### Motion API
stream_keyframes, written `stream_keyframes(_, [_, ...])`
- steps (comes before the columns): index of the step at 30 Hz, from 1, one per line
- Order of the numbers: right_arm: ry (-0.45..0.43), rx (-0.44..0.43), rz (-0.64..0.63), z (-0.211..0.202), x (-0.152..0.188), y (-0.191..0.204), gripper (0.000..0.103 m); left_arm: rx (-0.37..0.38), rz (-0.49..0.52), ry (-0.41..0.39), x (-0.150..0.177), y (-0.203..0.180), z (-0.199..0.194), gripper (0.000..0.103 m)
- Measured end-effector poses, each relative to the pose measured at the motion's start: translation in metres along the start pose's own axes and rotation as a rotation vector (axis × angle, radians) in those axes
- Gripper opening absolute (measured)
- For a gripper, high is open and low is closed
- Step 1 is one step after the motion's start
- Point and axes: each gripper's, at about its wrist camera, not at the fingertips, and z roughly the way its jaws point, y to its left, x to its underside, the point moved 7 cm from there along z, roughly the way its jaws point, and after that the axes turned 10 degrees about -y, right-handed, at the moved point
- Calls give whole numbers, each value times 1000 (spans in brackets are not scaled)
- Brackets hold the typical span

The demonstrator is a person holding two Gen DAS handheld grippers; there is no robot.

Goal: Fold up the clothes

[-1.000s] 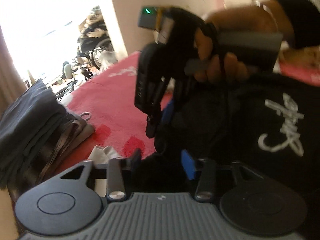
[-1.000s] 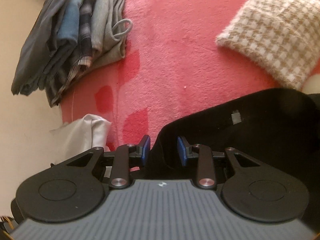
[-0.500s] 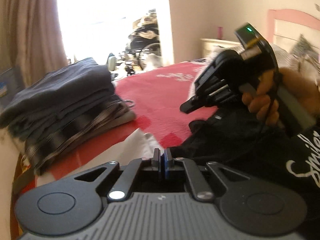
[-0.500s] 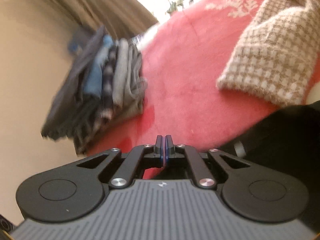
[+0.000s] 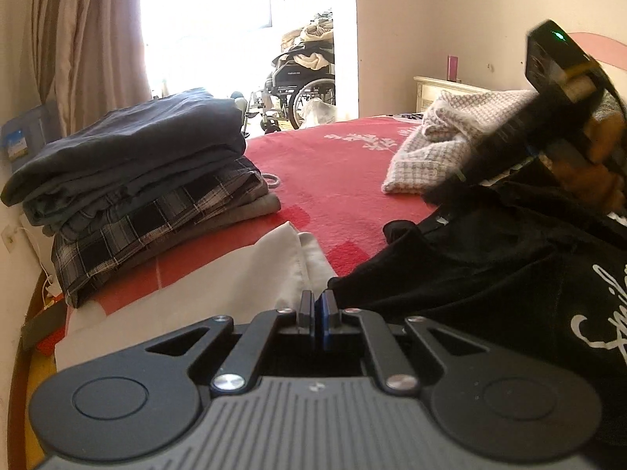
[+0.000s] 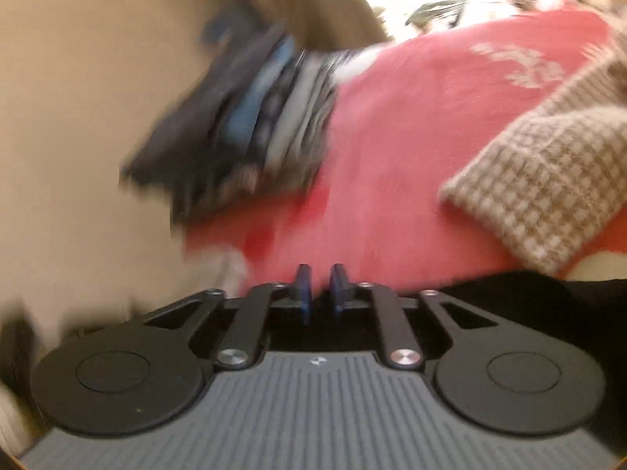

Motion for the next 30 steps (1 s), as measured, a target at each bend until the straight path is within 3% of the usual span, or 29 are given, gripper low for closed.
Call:
stream_keyframes(3, [101,1,-93,2,19,4,24,-1,4,6,2,0,1,5])
stream_keyframes(9, [190,-5,-208,23,42,12,25,-9,5,13,6,1,5,5])
stream_keyframes(11, [209,9,-289,28,49,17,19,-13,2,9,6,1,6,5])
stream_keyframes(13, [197,22,-369,28,49,24,1,-15,-2,5,6,2,5,5])
stream_keyframes(17, [124,60,-459,30,35,32,0,-24,-3,5,6,1,6,5])
stream_keyframes(21, [68,88,-467,45,23,31,0,-33,0,8,7,1,7,5])
stream_keyframes(24, [40,162,-479,59,22,19,1,-39,3,16,7,1,9,7])
stream_keyframes(27, [23,172,-350,61,14,3,2,-44,1,17,7,1,9,9])
stream_keyframes(30, [-59,152,-171,41,-10,-3,5,-49,-3,19,7,3,10,12])
